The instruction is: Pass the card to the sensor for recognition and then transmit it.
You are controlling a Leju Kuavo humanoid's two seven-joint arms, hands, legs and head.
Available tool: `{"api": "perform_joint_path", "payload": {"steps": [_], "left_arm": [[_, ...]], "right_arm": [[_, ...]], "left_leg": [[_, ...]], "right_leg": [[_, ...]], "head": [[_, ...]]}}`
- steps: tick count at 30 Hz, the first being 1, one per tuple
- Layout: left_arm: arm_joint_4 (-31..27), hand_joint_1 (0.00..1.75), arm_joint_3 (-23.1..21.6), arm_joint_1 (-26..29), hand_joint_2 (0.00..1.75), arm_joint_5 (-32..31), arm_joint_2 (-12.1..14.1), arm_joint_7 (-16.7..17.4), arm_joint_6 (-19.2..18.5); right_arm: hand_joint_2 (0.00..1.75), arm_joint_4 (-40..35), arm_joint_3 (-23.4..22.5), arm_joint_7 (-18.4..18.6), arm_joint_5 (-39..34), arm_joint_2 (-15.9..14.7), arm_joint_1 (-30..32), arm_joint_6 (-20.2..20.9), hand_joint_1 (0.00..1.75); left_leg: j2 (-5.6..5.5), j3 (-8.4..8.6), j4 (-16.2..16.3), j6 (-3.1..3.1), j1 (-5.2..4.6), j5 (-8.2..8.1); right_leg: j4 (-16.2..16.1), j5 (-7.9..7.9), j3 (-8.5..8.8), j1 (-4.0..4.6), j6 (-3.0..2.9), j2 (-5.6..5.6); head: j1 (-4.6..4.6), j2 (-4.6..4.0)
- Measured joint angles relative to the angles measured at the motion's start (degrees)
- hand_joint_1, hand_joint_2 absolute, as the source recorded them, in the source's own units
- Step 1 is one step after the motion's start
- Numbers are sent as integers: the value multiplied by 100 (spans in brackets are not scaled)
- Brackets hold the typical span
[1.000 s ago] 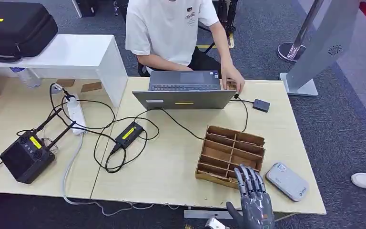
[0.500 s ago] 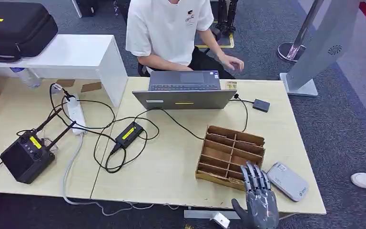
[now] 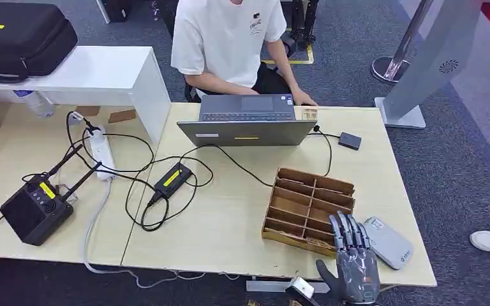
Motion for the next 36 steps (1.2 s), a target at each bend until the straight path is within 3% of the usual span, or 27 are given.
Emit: {"api": "perform_joint_path", "payload": {"steps": [1,24,30,36], "left_arm": [[0,0,0,0,175,2,0,0,0],[0,0,-15,5,175,48,35,-68,-63],[-2,0,-96,29,175,24,17,-140,284],[-2,0,-107,28,175,22,13,-125,315]], "right_arm": [[175,2,-7,-2,0,0,1,0,175],[175,280,-433,-501,-501,85,4,-7,175],[175,293,-558,-516,-479,122,24,-7,175],[175,291,-623,-555,-430,149,37,-7,175]], "left_leg": [[0,0,0,0,0,0],[1,1,0,0,0,0],[2,2,0,0,1,0],[2,1,0,0,3,0]], "right_leg": [[0,0,0,0,0,0],[0,0,0,0,0,1],[0,0,0,1,0,1],[0,0,-1,2,0,1]], "head": [[0,0],[2,0],[4,0],[2,0]]}}
